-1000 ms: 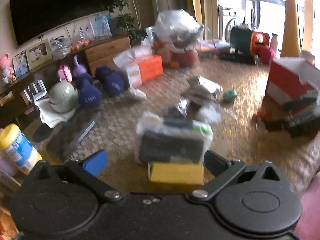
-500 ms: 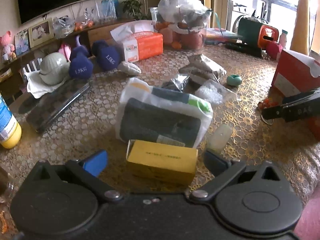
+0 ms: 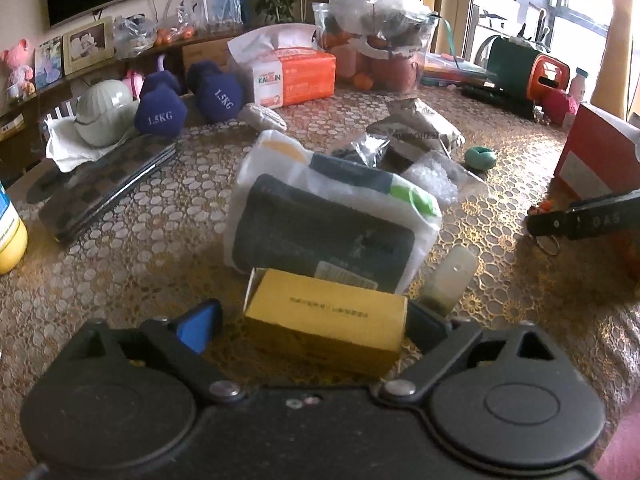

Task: Organize objects
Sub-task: 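Grasp the yellow box with the left tool while the right tool grasps the orange plush toy, then carry the yellow box and orange plush toy with both tools over the shoebox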

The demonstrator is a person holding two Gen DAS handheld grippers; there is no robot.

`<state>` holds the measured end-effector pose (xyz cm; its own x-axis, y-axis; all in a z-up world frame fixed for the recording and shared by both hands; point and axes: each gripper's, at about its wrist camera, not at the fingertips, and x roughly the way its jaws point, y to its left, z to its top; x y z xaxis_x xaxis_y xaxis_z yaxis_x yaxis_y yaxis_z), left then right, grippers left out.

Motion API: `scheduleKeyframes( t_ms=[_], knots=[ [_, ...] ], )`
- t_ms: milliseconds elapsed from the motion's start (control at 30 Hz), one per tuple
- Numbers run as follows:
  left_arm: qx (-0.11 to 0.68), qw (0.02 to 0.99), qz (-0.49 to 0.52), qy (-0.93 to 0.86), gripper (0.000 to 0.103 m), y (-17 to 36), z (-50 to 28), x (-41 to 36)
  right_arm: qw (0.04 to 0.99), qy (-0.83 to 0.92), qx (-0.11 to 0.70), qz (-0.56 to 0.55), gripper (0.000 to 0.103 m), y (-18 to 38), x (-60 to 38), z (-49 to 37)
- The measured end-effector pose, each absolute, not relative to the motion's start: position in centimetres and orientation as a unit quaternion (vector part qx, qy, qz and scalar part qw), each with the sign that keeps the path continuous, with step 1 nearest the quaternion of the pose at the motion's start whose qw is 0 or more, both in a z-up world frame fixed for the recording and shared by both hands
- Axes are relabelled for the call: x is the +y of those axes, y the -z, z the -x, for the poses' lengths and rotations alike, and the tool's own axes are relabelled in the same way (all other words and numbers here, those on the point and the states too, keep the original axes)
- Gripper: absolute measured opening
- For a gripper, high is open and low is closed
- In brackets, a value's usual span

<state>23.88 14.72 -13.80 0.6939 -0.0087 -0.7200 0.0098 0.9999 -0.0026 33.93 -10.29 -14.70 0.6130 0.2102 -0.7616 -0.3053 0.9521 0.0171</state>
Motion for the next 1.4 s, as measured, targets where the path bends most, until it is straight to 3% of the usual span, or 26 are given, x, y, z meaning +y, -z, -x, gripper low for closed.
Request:
scheduleKeyframes(
  t_ms=[133, 300, 400, 800, 1400],
  knots=[
    [0.388, 0.922, 0.003, 0.003, 0.088, 13.8, -23.8, 14.7, 0.899, -0.143, 0.409, 0.066, 0.077, 14.7, -10.0, -33.7],
    [0.383, 0.924, 0.0, 0.006, 0.074, 13.6, -23.6, 14.3, 0.899, -0.147, 0.406, 0.069, 0.064, 14.5, -9.6, -33.4],
    [0.387, 0.922, 0.003, 0.004, 0.073, 13.5, -23.6, 14.3, 0.9, -0.145, 0.405, 0.068, 0.054, 14.4, -9.5, -33.2],
    [0.412, 0.91, 0.043, -0.009, 0.073, 11.4, -22.7, 14.4, 0.905, -0.159, 0.389, 0.058, 0.053, 12.1, -10.2, -31.1],
    [0.379, 0.92, 0.086, 0.049, 0.073, 1.2, -20.1, 9.5, 0.924, -0.196, 0.327, 0.032, 0.053, 0.8, -15.8, -23.8]
  ],
)
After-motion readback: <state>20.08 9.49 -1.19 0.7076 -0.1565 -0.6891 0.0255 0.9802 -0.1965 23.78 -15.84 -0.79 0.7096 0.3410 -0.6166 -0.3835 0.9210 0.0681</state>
